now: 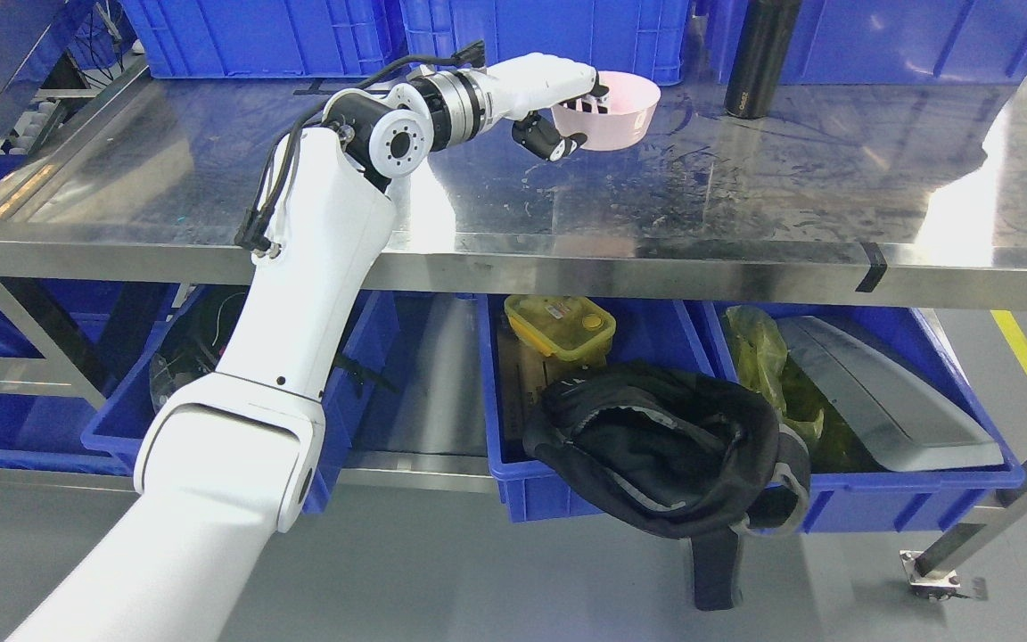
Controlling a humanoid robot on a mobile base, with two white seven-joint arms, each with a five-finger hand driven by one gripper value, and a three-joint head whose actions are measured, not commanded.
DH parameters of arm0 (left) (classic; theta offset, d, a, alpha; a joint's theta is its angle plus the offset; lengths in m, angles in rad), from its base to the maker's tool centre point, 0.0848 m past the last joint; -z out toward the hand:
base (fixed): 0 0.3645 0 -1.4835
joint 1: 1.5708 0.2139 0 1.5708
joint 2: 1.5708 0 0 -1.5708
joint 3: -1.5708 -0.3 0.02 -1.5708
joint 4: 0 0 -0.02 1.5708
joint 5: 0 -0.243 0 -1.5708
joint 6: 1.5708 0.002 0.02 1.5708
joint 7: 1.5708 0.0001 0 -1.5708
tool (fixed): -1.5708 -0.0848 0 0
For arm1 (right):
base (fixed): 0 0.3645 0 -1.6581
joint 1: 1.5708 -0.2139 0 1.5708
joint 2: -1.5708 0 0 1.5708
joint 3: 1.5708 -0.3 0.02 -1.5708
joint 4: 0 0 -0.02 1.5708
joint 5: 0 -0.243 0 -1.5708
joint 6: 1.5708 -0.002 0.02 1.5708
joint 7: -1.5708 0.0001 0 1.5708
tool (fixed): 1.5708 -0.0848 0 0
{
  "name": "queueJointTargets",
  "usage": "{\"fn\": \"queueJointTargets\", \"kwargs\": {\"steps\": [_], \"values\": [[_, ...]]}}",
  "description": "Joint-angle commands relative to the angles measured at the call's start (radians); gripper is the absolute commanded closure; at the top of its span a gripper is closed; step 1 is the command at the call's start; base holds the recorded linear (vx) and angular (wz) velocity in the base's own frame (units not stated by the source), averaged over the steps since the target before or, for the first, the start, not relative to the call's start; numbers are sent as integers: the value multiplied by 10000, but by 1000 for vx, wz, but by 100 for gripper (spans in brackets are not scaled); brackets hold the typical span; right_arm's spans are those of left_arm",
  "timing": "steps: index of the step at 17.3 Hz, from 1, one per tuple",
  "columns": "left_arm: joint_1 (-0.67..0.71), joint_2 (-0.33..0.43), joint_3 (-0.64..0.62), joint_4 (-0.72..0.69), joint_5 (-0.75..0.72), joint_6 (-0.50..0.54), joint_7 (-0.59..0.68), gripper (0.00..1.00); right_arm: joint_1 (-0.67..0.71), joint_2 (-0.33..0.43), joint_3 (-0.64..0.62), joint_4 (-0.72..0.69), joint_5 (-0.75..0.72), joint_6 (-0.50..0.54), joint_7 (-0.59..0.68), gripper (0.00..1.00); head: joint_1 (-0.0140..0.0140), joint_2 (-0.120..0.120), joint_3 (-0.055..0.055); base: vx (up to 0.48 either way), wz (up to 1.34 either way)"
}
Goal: Stack pink IKEA bowl on shelf middle layer
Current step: 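Lift the pink bowl off the steel shelf with the left hand, then hold the pink bowl in the left hand while the robot turns to the shelving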
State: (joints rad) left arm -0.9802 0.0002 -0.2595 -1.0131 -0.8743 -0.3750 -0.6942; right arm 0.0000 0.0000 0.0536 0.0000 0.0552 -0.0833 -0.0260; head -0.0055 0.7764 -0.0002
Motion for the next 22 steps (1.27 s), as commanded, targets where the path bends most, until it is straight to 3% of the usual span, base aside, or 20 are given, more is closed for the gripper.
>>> {"fn": "queueJointTargets", "kwargs": {"steps": [1, 11, 22], "values": [[445, 173, 1644, -3613, 489, 7, -84, 99, 230, -175, 1, -175, 0, 4, -1, 0, 0, 0, 0, 0, 0], [369, 173, 1858, -3582, 505, 129, -84, 99, 230, -175, 1, -175, 0, 4, -1, 0, 0, 0, 0, 12, 118], [230, 173, 2119, -3689, 582, 207, -68, 98, 230, -175, 1, -175, 0, 4, -1, 0, 0, 0, 0, 68, 958]]}}
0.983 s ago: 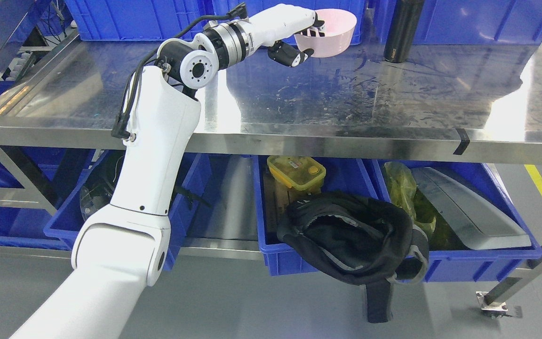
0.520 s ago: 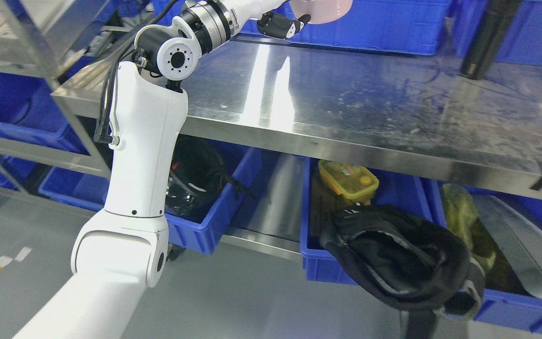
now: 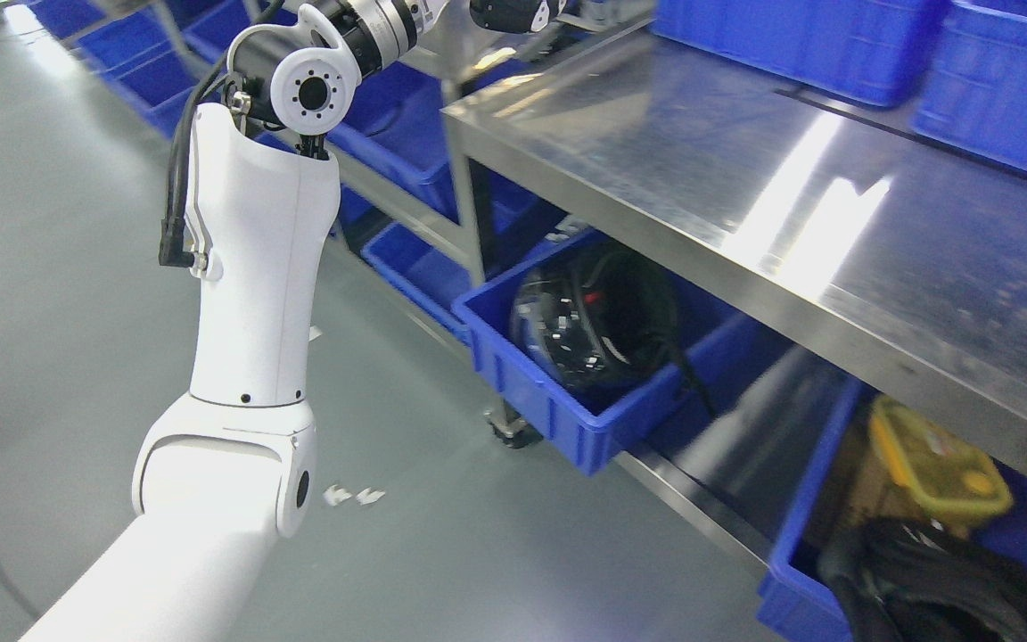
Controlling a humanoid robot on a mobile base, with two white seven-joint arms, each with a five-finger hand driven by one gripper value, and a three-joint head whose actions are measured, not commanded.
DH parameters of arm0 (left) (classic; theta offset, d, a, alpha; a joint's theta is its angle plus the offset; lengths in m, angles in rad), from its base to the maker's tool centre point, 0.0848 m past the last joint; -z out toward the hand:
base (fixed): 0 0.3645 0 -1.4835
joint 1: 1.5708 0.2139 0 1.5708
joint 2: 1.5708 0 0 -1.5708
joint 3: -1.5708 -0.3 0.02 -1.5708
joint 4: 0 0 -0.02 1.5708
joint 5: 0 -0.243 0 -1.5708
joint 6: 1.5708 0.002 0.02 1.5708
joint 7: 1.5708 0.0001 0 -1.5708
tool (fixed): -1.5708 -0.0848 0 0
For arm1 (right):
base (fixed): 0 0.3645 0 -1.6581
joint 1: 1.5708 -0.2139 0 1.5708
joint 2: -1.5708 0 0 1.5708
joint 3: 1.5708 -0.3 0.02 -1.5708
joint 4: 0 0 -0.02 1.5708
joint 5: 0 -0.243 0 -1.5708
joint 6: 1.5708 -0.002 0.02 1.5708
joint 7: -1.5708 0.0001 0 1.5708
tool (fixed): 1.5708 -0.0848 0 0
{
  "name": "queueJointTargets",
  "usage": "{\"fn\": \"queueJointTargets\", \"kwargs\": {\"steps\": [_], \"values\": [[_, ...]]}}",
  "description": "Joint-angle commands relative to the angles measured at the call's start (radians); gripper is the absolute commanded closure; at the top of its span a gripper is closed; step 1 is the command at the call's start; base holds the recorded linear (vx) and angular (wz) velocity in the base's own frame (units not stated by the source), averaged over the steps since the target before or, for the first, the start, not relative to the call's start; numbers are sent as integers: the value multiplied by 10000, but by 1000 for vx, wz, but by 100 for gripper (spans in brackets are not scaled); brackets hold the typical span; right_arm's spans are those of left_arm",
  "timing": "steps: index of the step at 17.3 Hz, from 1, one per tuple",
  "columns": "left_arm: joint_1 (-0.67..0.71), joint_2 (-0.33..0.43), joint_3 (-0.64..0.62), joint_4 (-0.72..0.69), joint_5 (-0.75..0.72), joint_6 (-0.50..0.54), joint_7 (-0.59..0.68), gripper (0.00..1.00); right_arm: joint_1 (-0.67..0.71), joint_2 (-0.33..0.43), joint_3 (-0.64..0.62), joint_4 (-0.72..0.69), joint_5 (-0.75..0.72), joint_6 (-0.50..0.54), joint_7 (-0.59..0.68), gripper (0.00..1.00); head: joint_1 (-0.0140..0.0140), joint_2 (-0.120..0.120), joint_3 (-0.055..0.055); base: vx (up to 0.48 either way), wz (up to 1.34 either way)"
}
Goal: Stack pink IKEA bowl on shelf middle layer
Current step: 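Hold the pink bowl in the left hand while the robot turns to the shelving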
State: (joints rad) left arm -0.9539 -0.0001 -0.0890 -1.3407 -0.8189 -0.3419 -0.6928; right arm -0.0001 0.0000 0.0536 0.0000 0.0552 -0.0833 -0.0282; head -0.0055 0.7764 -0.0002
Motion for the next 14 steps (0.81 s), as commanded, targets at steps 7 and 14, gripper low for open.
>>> {"fn": "queueJointTargets", "kwargs": {"steps": [7, 14], "values": [[1542, 175, 323, -1181, 90, -399, -66, 98, 231, -175, 1, -175, 0, 4, 22, 0, 0, 1, 0, 126, 1502], [3723, 175, 308, -1350, 105, -1597, 56, 98, 231, -175, 1, -175, 0, 4, 22, 0, 0, 1, 0, 197, 1091]]}}
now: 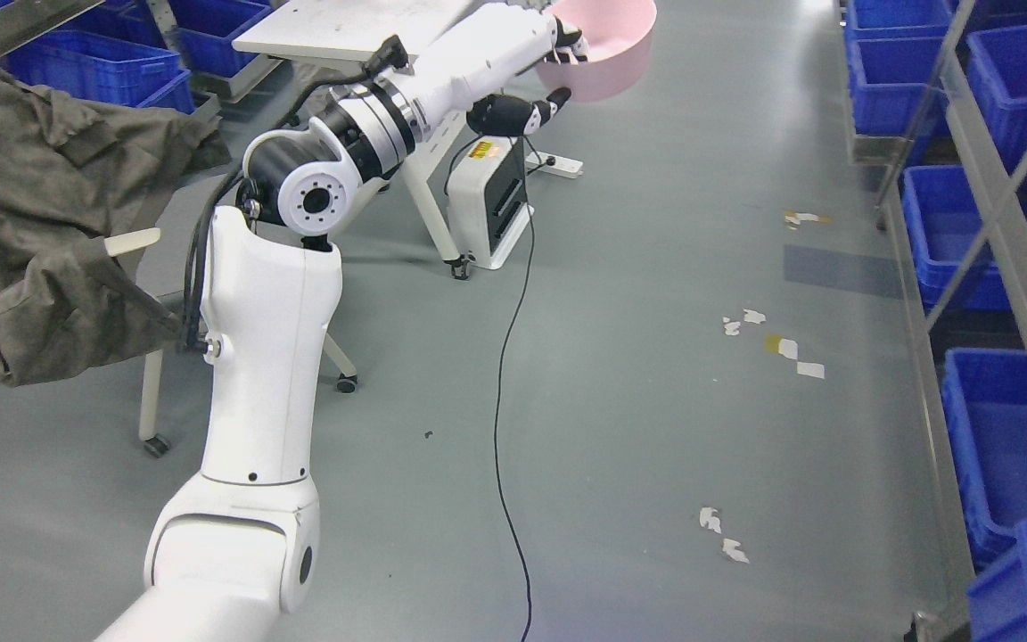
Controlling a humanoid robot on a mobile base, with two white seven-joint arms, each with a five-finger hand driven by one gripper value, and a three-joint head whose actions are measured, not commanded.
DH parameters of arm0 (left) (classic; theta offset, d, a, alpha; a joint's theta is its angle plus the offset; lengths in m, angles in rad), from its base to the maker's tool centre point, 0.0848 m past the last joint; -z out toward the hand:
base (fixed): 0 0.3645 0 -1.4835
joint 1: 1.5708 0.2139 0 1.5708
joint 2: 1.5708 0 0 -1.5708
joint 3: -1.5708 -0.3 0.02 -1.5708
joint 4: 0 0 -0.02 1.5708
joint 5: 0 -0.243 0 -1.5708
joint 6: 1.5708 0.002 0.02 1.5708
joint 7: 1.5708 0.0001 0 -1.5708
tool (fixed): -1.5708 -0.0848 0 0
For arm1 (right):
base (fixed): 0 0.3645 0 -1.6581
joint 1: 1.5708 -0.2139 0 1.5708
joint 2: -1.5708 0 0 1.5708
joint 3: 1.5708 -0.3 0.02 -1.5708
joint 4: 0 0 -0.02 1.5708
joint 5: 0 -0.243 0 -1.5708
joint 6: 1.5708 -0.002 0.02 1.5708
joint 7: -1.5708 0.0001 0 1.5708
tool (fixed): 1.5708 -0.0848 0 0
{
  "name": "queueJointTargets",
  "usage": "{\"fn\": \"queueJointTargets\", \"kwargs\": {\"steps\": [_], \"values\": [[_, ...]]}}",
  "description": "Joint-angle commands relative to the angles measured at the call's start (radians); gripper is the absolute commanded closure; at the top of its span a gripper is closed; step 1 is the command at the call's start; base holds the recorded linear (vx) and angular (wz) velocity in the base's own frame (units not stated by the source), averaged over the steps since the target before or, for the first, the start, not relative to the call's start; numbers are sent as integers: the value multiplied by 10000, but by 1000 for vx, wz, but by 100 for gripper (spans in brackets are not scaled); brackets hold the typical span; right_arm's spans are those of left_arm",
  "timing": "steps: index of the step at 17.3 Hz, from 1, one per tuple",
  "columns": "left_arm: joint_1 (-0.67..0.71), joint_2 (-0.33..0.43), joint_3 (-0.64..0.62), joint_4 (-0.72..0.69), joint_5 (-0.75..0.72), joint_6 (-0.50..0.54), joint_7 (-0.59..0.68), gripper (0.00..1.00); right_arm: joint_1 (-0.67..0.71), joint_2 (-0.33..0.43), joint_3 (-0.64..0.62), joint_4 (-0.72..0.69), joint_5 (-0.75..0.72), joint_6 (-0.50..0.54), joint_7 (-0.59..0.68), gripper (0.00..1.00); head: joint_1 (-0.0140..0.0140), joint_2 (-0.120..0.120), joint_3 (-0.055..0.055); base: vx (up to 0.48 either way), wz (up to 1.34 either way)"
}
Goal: Stack pink IKEA bowl on shelf middle layer
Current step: 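Hold the pink bowl in the left hand while the robot turns to the shelving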
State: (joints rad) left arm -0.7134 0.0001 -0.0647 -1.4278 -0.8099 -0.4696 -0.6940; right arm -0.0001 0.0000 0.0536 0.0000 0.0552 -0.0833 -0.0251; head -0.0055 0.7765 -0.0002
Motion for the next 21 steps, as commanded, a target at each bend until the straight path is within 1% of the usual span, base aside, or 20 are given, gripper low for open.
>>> {"fn": "queueJointTargets", "kwargs": {"steps": [1, 5, 8, 11, 21], "values": [[1457, 174, 64, -494, 15, -366, 98, 98, 232, -175, 0, -175, 0, 4, -9, 0, 0, 0, 0, 241, 473], [2498, 174, -241, -525, 229, -1269, 420, 98, 232, -175, 0, -175, 0, 4, -9, 0, 0, 0, 0, 252, 300], [3236, 174, -442, -1014, 429, -1685, 406, 98, 232, -175, 0, -175, 0, 4, -9, 0, 0, 0, 0, 273, 33], [3314, 174, -412, -1199, 521, -1839, 421, 98, 232, -175, 0, -175, 0, 4, -9, 0, 0, 0, 0, 311, -142], [3299, 174, -350, -1537, 506, -1854, 329, 97, 232, -175, 0, -175, 0, 4, -9, 0, 0, 1, 0, 360, -231]]}}
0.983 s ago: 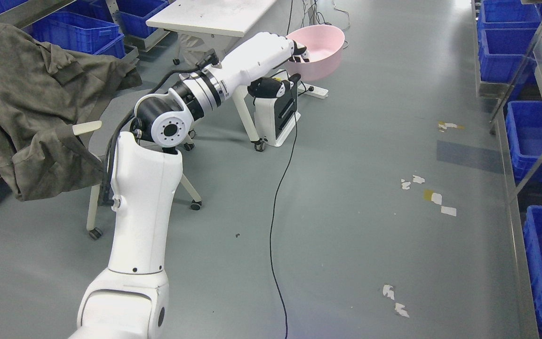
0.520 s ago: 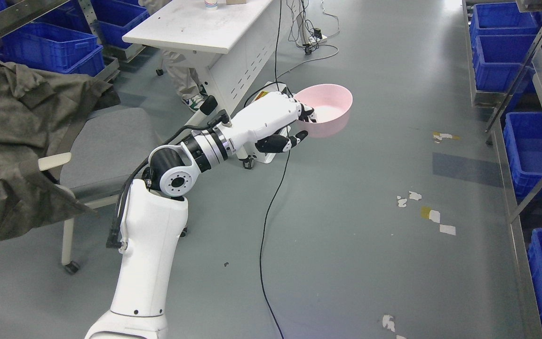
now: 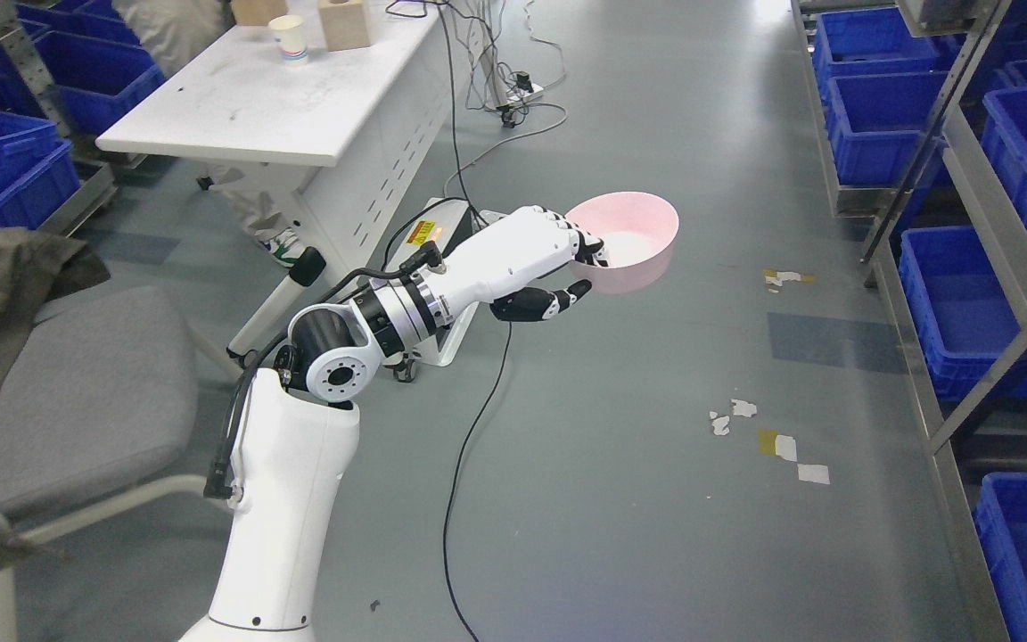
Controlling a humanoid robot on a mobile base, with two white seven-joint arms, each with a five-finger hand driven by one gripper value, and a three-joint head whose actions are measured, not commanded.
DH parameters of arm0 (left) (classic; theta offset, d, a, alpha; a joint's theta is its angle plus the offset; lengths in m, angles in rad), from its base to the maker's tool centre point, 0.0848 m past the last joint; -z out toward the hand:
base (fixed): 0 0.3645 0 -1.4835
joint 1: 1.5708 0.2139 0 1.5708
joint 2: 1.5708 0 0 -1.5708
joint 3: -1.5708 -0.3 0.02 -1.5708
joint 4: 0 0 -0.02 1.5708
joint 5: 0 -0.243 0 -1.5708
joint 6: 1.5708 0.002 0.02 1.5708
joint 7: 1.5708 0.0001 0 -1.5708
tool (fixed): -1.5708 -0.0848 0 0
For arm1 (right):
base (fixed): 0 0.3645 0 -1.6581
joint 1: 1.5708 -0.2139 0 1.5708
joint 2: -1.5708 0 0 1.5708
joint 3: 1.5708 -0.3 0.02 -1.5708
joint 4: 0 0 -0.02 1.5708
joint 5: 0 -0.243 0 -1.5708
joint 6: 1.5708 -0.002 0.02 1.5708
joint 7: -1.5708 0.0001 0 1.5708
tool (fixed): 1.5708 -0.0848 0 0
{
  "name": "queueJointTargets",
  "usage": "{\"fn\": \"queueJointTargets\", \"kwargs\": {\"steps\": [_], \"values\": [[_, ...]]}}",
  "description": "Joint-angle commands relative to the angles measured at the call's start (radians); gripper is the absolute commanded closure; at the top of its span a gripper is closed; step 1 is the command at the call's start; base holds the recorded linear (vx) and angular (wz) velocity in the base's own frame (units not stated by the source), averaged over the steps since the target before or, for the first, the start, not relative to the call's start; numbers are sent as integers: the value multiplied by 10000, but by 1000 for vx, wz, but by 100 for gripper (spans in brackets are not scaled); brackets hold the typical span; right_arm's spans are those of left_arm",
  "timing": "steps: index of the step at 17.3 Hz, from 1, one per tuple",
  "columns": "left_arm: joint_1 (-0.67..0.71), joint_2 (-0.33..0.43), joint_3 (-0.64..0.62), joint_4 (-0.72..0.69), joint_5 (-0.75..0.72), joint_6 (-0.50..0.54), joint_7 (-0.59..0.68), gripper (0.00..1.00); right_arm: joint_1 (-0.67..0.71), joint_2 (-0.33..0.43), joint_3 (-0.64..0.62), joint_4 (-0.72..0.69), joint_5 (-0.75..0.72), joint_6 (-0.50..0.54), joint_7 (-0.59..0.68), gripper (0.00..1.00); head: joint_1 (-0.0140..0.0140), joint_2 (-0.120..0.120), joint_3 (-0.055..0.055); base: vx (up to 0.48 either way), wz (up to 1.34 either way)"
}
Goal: Stack pink IKEA bowl on shelf middle layer
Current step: 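Hold the pink bowl in the left hand while the robot turns to the shelving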
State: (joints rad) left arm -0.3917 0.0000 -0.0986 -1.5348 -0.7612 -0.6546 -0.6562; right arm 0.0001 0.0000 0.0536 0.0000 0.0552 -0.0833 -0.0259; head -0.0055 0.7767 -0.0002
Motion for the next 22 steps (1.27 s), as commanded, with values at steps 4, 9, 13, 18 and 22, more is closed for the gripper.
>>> {"fn": "queueJointTargets", "kwargs": {"steps": [4, 9, 13, 18, 22], "values": [[82, 174, -26, -498, 34, -357, -95, 97, 229, -175, 1, -175, 1, 4, -2, 0, 0, 0, 0, 351, -394], [82, 174, -118, -498, 156, -495, -95, 97, 229, -175, 1, -175, 1, 4, -2, 0, 0, 0, 0, 295, -222], [82, 174, -194, -513, 309, -694, -80, 97, 229, -175, 1, -175, -14, 4, -2, 0, 0, 0, 0, 368, 0], [82, 174, -363, -529, 448, -725, -80, 97, 229, -175, 1, -175, 1, 4, -2, 0, 0, 0, 0, 343, 143], [82, 174, -425, -529, 463, -725, -80, 97, 229, -175, 1, -175, 1, 4, -2, 0, 0, 0, 0, 280, 244]]}}
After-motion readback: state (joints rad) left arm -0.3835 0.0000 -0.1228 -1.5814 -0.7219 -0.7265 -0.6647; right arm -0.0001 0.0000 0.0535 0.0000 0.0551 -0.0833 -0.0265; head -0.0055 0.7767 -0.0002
